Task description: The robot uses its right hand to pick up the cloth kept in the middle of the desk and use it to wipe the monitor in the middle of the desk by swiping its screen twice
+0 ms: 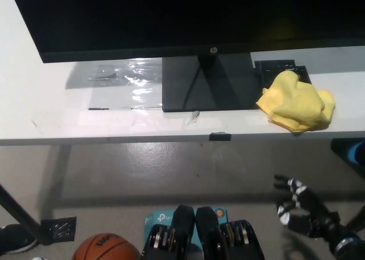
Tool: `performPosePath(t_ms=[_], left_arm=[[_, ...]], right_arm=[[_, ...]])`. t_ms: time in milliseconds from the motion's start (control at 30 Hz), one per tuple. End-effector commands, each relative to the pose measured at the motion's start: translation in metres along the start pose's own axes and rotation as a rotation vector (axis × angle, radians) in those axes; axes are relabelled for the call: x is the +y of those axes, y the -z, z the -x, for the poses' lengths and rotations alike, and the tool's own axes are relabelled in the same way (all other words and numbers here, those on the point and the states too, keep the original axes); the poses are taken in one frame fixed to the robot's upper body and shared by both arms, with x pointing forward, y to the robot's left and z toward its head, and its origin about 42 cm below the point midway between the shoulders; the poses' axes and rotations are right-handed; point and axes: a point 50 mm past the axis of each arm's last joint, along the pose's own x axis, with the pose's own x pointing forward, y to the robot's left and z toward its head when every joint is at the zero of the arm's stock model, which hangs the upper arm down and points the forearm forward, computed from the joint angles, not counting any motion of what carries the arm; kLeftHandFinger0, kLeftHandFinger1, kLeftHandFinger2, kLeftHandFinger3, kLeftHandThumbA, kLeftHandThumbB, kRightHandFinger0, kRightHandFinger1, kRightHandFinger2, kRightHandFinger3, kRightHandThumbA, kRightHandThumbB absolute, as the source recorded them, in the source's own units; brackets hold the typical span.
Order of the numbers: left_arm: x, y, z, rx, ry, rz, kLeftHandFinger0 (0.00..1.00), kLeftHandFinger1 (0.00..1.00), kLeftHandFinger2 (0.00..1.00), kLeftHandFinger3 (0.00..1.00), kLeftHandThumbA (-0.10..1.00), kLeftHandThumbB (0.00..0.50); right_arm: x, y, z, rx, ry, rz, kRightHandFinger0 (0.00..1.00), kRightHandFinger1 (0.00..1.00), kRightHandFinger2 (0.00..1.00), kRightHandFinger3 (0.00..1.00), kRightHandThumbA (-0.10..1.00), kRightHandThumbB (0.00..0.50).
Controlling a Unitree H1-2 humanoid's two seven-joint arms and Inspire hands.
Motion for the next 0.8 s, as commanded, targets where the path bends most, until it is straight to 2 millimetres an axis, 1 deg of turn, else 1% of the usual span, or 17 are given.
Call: performPosePath(t_ms=[0, 67, 100, 133, 167, 200, 233, 300, 333, 367, 400, 433, 467, 567, 633, 733, 767], left_arm=[[0.007, 0.002, 0.004, 0.001, -0.013, -0.017, 0.76, 0.63, 0.0, 0.01, 0.49, 0.5], [0.007, 0.001, 0.005, -0.001, -0.013, -0.029, 0.77, 0.64, 0.0, 0.0, 0.5, 0.5], [0.007, 0.002, 0.005, -0.003, -0.014, -0.008, 0.78, 0.64, 0.0, 0.0, 0.49, 0.5], [0.007, 0.002, 0.005, -0.004, -0.014, -0.001, 0.78, 0.64, 0.0, 0.0, 0.48, 0.5], [0.007, 0.001, 0.005, 0.007, -0.017, -0.007, 0.79, 0.65, 0.0, 0.01, 0.49, 0.5], [0.008, 0.001, 0.005, 0.006, -0.019, -0.018, 0.78, 0.64, 0.0, 0.01, 0.51, 0.5], [0.008, 0.0, 0.005, 0.013, -0.022, -0.01, 0.79, 0.65, 0.0, 0.01, 0.51, 0.5], [0.009, -0.001, 0.006, 0.016, -0.025, -0.004, 0.78, 0.64, 0.0, 0.01, 0.5, 0.5], [0.009, -0.001, 0.007, 0.012, -0.022, -0.011, 0.77, 0.63, 0.0, 0.01, 0.51, 0.5], [0.009, -0.001, 0.007, 0.012, -0.023, -0.014, 0.77, 0.63, 0.0, 0.01, 0.52, 0.5], [0.009, 0.001, 0.006, 0.001, -0.017, -0.004, 0.77, 0.63, 0.0, 0.01, 0.52, 0.5], [0.009, 0.001, 0.006, 0.003, -0.015, 0.003, 0.78, 0.64, 0.0, 0.01, 0.52, 0.5], [0.009, 0.001, 0.006, 0.005, -0.019, 0.011, 0.78, 0.64, 0.0, 0.01, 0.52, 0.5], [0.009, 0.001, 0.005, 0.0, -0.018, 0.016, 0.79, 0.64, 0.01, 0.0, 0.53, 0.5], [0.01, 0.001, 0.005, 0.005, -0.015, 0.011, 0.8, 0.65, 0.01, 0.01, 0.53, 0.5], [0.01, 0.001, 0.005, 0.003, -0.014, 0.008, 0.8, 0.65, 0.01, 0.01, 0.53, 0.5], [0.01, 0.002, 0.005, 0.006, -0.013, 0.014, 0.81, 0.66, 0.01, 0.02, 0.53, 0.5]], right_arm=[[-0.022, -0.048, 0.004, -0.16, 0.049, -0.025, 0.56, 0.67, 0.78, 0.93, 0.16, 0.086], [-0.032, -0.069, 0.007, -0.26, 0.061, -0.029, 0.53, 0.65, 0.77, 0.91, 0.18, 0.071], [-0.038, -0.082, 0.007, -0.308, 0.067, -0.021, 0.49, 0.61, 0.75, 0.89, 0.16, 0.076], [-0.041, -0.086, 0.009, -0.319, 0.072, -0.017, 0.47, 0.59, 0.75, 0.89, 0.16, 0.076], [-0.053, -0.111, 0.013, -0.372, 0.106, 0.009, 0.53, 0.64, 0.78, 0.88, 0.22, 0.11], [-0.058, -0.122, 0.017, -0.393, 0.116, 0.015, 0.57, 0.67, 0.8, 0.9, 0.25, 0.121], [-0.064, -0.132, 0.018, -0.439, 0.129, 0.025, 0.59, 0.68, 0.8, 0.9, 0.25, 0.134], [-0.07, -0.145, 0.018, -0.504, 0.152, 0.052, 0.57, 0.66, 0.77, 0.9, 0.23, 0.157], [-0.075, -0.157, 0.02, -0.53, 0.173, 0.066, 0.58, 0.68, 0.8, 0.92, 0.26, 0.175], [-0.076, -0.16, 0.02, -0.536, 0.178, 0.07, 0.59, 0.69, 0.81, 0.92, 0.27, 0.183], [-0.083, -0.173, 0.021, -0.566, 0.261, 0.177, 0.8, 1.0, 1.0, 0.94, 0.39, 0.229], [-0.085, -0.176, 0.021, -0.576, 0.275, 0.196, 0.92, 1.0, 1.0, 0.97, 0.38, 0.226], [-0.089, -0.179, 0.018, -0.573, 0.289, 0.216, 1.0, 1.0, 1.0, 1.0, 0.37, 0.236], [-0.097, -0.183, 0.01, -0.556, 0.319, 0.278, 1.0, 1.0, 1.0, 1.0, 0.43, 0.259], [-0.104, -0.184, -0.003, -0.53, 0.343, 0.331, 1.0, 1.0, 1.0, 1.0, 0.41, 0.257], [-0.106, -0.184, -0.007, -0.521, 0.354, 0.349, 1.0, 1.0, 1.0, 1.0, 0.4, 0.265], [-0.11, -0.183, -0.015, -0.507, 0.367, 0.375, 1.0, 1.0, 1.0, 1.0, 0.39, 0.27]])
